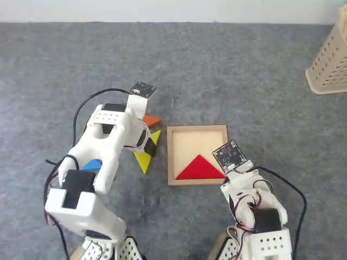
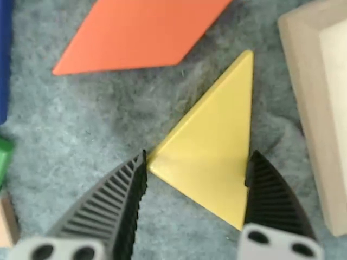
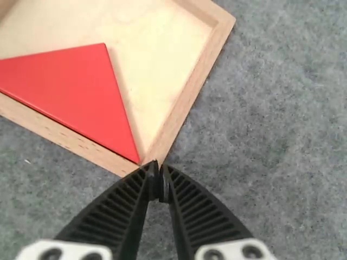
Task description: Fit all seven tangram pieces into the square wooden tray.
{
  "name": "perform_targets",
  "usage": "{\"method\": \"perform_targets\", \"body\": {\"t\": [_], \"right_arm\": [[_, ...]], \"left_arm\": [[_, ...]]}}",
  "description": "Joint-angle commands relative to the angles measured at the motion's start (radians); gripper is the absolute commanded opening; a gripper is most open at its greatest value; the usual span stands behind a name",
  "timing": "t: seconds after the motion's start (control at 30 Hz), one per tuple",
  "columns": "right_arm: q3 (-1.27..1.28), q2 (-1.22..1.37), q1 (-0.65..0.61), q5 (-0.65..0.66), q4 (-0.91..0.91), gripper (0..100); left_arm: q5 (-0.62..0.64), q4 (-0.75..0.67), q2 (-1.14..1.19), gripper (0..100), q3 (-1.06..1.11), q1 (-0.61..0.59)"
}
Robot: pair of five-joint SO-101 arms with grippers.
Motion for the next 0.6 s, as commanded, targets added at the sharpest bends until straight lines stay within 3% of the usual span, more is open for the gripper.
{"method": "perform_targets", "body": {"t": [0.0, 0.23, 0.4, 0.57], "right_arm": [[0.015, -0.022, -0.002, 0.011, 0.007, 0.8], [0.015, -0.022, -0.002, 0.011, 0.007, 0.8], [0.015, -0.022, -0.002, 0.011, 0.007, 0.8], [0.015, -0.022, -0.002, 0.011, 0.007, 0.8]], "left_arm": [[-0.005, 0.06, 0.087, 27, -0.051, 0.009], [-0.009, 0.034, 0.043, 21, -0.019, 0.026], [-0.003, 0.014, -0.127, 17, 0.054, 0.103], [0.031, 0.132, -0.342, 17, 0.008, 0.184]]}}
